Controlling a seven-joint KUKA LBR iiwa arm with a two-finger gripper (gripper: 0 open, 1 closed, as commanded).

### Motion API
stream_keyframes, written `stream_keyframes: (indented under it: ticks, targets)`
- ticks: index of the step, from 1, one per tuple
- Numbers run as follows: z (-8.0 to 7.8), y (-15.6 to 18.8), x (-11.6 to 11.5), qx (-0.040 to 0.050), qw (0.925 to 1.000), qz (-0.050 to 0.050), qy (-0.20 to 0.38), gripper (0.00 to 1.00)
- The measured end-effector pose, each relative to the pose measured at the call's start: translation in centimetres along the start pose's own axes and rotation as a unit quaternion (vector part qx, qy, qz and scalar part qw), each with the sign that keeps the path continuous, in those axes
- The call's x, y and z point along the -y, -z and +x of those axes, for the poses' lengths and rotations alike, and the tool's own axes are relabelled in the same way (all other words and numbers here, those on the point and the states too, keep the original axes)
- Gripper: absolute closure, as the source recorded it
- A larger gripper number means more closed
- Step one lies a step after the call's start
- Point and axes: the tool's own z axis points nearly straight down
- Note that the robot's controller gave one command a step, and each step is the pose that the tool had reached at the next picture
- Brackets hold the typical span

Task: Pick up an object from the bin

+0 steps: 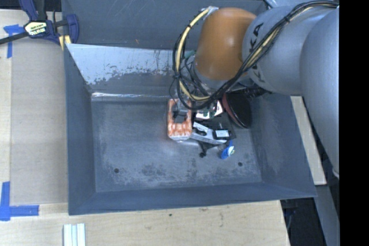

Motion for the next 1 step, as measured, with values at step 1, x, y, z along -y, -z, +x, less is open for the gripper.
stream_keyframes:
  ticks: [1]
  targets:
    - [0.96, 4.50, 0.84, -0.0058, 0.9999, 0.002, -0.013, 1.00]
